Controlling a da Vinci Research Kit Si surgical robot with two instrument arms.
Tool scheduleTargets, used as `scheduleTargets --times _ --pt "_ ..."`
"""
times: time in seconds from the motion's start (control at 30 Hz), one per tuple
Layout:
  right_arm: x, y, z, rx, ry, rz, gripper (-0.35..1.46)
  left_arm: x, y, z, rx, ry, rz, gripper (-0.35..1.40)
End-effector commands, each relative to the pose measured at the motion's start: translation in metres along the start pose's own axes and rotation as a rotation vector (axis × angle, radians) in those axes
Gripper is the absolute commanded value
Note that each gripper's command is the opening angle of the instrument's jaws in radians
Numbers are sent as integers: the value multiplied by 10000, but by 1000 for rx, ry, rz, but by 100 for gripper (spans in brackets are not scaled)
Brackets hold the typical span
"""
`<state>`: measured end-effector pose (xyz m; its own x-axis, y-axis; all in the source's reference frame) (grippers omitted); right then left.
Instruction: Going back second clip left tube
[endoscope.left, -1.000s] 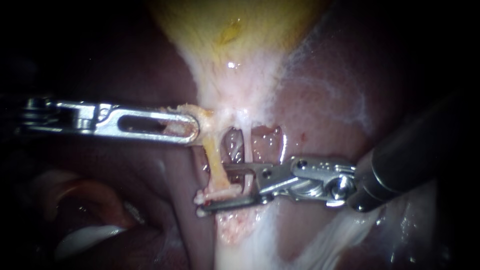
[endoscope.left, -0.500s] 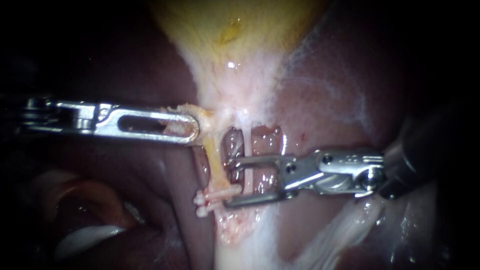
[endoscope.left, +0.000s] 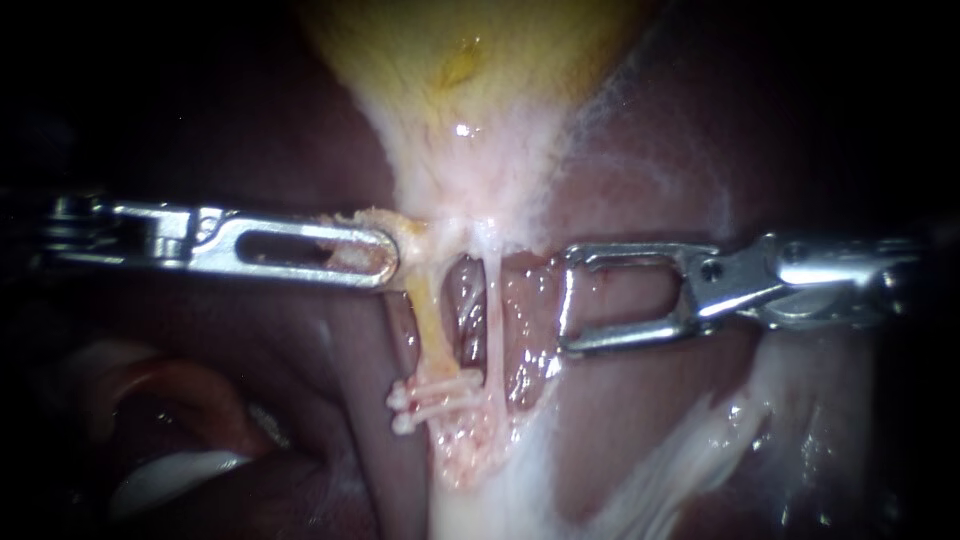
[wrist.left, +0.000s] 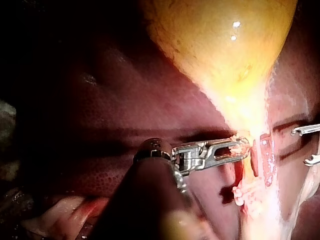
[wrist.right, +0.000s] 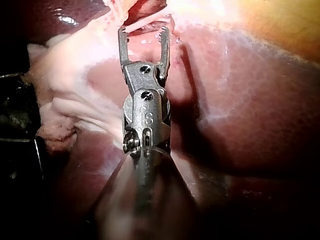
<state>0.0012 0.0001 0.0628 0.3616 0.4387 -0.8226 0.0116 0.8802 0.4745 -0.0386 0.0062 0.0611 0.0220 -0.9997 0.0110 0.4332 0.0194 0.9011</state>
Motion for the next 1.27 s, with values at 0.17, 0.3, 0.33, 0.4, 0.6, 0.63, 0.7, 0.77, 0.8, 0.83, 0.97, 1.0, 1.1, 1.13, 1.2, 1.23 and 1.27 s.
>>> scheduleTargets --times 0.17,0.3,0.33,0.4,0.6,0.63,0.7,0.77,0.8,0.83,0.97,1.0,1.1,1.13,1.2,1.23,1.27 --pt "1 -2 -3 2 3 0 50 0 0 2 -1 -1 0 -35" --pt "2 -3 -3 9 4 0 50 1 3 8 -2 -4 2 -35" --pt "2 -3 -3 12 5 0 50 1 6 11 -2 -4 3 -35" --pt "2 -4 -3 12 5 -6 50 1 11 15 -3 -6 5 -35" --pt "2 -5 -3 16 5 -12 50 0 26 35 -2 -11 11 -35" --pt "2 -5 -3 19 6 -12 50 0 28 38 -1 -10 12 -35" --pt "2 -5 -3 19 6 -12 50 -1 32 44 -2 -7 13 -35" --pt "2 -5 -3 19 6 -12 50 -1 34 50 -2 -3 14 -35" --pt "2 -5 -3 22 6 -12 50 -1 35 53 -3 -4 14 -35" --pt "2 -5 -3 22 6 -12 50 -1 35 55 -2 -2 15 -35" --pt "2 -5 -3 25 7 -12 50 -1 37 59 -4 0 15 -35" --pt "2 -5 -3 25 7 -12 50 -1 37 59 -4 -1 15 -35" --pt "2 -5 -3 25 7 -12 50 -1 37 59 -4 0 15 -35" --pt "2 -5 -3 25 7 -12 50 -1 37 59 -4 0 15 -35" --pt "2 -5 -3 28 7 -12 50 -1 37 59 -4 0 15 -35" --pt "2 -5 -3 28 7 -12 50 -1 37 59 -4 0 15 -35" --pt "2 -6 -3 28 7 -12 50 -1 37 59 -4 0 15 -35"
